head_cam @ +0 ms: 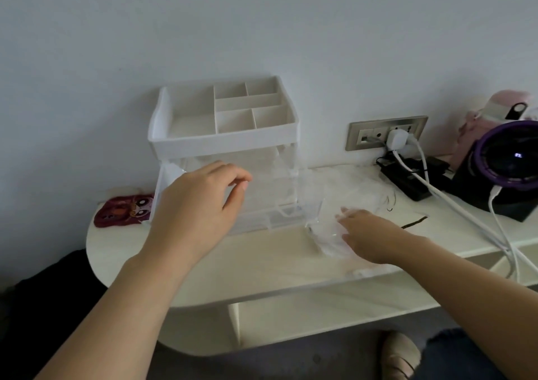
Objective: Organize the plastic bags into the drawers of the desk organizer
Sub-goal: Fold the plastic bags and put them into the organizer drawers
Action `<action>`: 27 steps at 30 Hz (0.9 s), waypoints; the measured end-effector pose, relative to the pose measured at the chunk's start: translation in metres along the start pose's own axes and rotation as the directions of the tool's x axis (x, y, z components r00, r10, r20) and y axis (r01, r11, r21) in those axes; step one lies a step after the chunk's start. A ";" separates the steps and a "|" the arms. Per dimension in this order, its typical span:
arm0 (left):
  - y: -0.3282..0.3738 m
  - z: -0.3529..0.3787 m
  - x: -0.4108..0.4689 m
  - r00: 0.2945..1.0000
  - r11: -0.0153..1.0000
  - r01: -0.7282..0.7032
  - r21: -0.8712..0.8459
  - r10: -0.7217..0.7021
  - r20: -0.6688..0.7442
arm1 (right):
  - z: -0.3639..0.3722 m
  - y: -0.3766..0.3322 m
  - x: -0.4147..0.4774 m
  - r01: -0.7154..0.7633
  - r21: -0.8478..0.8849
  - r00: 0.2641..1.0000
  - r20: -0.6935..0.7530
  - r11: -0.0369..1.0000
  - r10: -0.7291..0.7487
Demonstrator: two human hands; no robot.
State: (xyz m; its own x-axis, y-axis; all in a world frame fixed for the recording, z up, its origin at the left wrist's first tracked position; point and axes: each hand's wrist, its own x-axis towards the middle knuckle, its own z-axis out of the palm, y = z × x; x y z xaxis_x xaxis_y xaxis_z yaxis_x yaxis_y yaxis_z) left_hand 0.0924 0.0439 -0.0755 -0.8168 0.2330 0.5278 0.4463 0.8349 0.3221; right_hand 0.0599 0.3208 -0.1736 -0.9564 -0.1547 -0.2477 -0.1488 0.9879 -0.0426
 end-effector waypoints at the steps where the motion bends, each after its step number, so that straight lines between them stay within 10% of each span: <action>1: 0.000 0.000 0.000 1.000 1.000 -0.005 0.000 0.005 -0.003 | 0.002 0.000 0.002 0.001 0.004 1.000 0.021 1.000 -0.001; 19: 0.001 -0.002 -0.005 0.997 0.998 -0.054 0.011 0.055 -0.049 | 0.011 -0.004 0.005 0.011 0.096 0.990 -0.139 0.995 0.002; 27: 0.008 -0.004 -0.008 0.985 0.985 -0.145 0.093 0.153 -0.077 | 0.011 -0.015 -0.009 -0.049 -0.137 0.957 -0.290 0.989 0.007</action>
State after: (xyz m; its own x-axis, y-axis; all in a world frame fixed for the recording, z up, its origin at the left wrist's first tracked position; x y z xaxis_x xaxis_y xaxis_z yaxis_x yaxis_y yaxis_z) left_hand 0.1038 0.0465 -0.0736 -0.7083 0.3187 0.6298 0.5244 0.8349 0.1672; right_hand 0.0731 0.3077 -0.1811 -0.9893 -0.1396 0.0433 -0.1345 0.9855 0.1030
